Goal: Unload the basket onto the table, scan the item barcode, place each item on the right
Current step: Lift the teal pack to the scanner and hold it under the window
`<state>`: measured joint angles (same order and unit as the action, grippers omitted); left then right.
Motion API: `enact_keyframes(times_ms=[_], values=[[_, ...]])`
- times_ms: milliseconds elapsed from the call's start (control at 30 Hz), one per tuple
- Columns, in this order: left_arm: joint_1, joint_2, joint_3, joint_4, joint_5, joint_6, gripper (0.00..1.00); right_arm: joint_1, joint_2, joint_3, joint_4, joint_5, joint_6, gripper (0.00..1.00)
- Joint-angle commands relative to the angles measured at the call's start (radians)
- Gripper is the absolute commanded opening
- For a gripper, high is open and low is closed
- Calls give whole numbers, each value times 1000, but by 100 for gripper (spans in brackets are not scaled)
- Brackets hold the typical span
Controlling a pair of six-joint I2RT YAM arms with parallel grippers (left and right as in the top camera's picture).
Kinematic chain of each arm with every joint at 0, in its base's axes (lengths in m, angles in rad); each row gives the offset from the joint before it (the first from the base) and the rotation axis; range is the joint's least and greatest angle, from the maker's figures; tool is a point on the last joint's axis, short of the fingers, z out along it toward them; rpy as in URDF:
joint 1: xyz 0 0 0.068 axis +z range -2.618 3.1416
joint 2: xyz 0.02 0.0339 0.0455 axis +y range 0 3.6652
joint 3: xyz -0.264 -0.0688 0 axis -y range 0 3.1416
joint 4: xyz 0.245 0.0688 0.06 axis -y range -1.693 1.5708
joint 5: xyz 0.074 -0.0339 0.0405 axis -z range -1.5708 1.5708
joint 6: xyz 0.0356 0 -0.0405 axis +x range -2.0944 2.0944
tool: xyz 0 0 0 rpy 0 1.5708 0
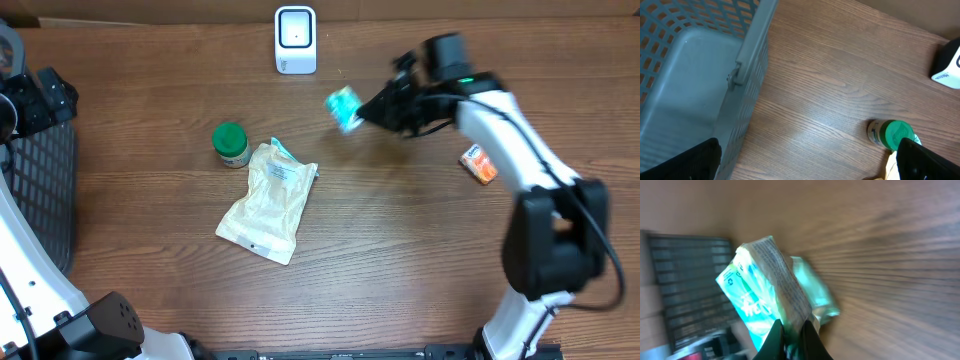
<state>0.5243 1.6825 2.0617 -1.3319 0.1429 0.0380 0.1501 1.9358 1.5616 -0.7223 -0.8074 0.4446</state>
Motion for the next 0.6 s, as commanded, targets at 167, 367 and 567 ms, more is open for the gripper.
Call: enact_keyframes(times_ms=[167, 367, 567], values=[[-1, -2, 8, 1, 7, 26, 100, -43, -26, 5, 41, -499, 257, 4], [-1, -2, 8, 1, 7, 26, 100, -40, -26, 5, 181, -612, 544, 4], [-1, -2, 8, 1, 7, 26, 100, -35, -26, 5, 219, -558, 539, 4]])
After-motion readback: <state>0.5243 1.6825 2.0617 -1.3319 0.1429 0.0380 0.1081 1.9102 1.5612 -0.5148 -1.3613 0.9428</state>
